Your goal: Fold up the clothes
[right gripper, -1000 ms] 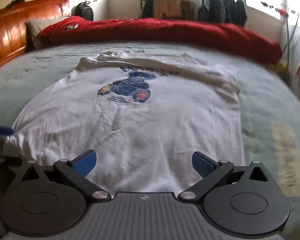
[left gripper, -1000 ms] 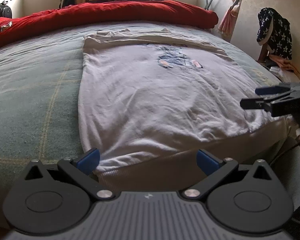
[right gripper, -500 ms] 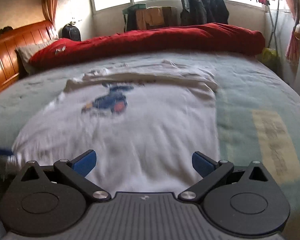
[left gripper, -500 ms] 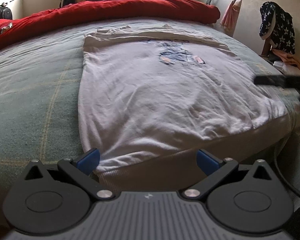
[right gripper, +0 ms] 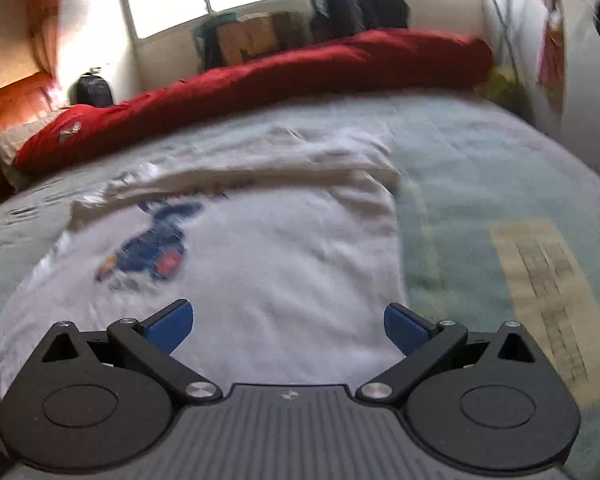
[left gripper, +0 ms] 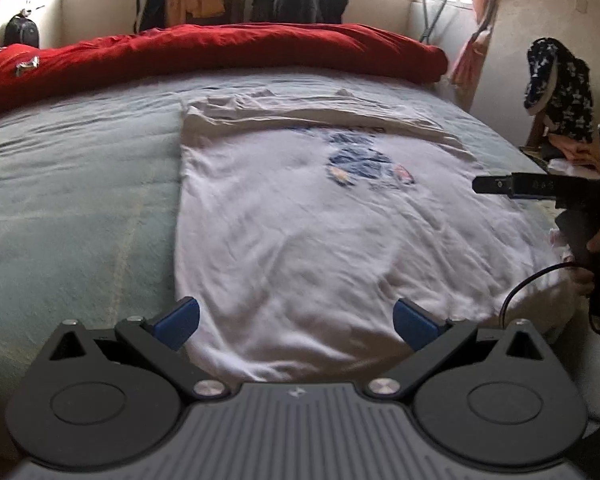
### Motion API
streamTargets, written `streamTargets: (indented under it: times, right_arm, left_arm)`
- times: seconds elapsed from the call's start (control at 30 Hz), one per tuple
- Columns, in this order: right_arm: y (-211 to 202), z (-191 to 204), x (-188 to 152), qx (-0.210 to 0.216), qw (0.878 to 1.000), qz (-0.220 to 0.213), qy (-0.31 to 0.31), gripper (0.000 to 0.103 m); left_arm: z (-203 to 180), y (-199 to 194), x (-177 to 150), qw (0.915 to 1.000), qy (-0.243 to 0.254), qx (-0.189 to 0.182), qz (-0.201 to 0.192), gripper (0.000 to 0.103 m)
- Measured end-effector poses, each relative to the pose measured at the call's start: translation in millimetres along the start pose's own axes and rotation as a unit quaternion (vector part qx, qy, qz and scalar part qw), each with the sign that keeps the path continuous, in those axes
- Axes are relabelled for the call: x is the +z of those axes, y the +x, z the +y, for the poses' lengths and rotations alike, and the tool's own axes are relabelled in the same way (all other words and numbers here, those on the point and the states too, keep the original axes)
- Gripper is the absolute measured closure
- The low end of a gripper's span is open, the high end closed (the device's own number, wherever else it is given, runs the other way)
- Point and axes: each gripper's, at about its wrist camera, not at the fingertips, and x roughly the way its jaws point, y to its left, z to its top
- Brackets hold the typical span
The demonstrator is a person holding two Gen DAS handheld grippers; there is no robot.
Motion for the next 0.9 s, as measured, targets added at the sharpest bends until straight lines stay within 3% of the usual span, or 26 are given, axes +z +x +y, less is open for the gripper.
streamTargets:
  times: [0.1, 0.2, 0.3, 0.4, 0.57, 0.67, 0.73, 0.9]
  right_arm:
    - [17, 10, 6, 0.018, 1.000, 0.011, -0.012, 0.000]
    - [28, 9, 0, -0.011, 0.999, 0.032, -0.022, 0.000]
    - [16, -3, -6, -0.045, 0.998, 0.029, -0.029, 0.000]
    - [-9, -11, -11, -0.027, 0.999, 0.022, -0.010, 0.000]
    - [-44, 17, -29, -0.012, 0.997, 0.005, -0.072, 0.000]
    - [-37, 30, -48, -0.018, 0.993, 0.035, -0.110, 0.000]
    - [-29, 33, -59, -0.031, 0.990, 0.049, -0.129, 0.000]
    - [-27, 26, -59, -0.021, 0.993, 0.047, -0.110, 0.000]
  left_arm:
    - [2, 2, 1, 1.0000, -0.002, 0.000, 0.003, 0.001]
    - [6, 3, -1, 0.9999, -0.005, 0.009, 0.009, 0.001]
    - [8, 2, 0, 1.0000, -0.001, 0.005, -0.002, 0.001]
    - [8, 1, 5, 0.9997, 0.008, -0.010, -0.019, 0.001]
    - [-7, 10, 16, 0.9983, 0.029, -0.040, -0.031, 0.001]
    - [-24, 12, 14, 0.9961, 0.052, -0.060, -0.038, 0.001]
    - [-32, 15, 7, 0.9948, 0.061, -0.077, -0.028, 0.001]
    - [-27, 29, -17, 0.9977, 0.049, -0.039, 0.026, 0.001]
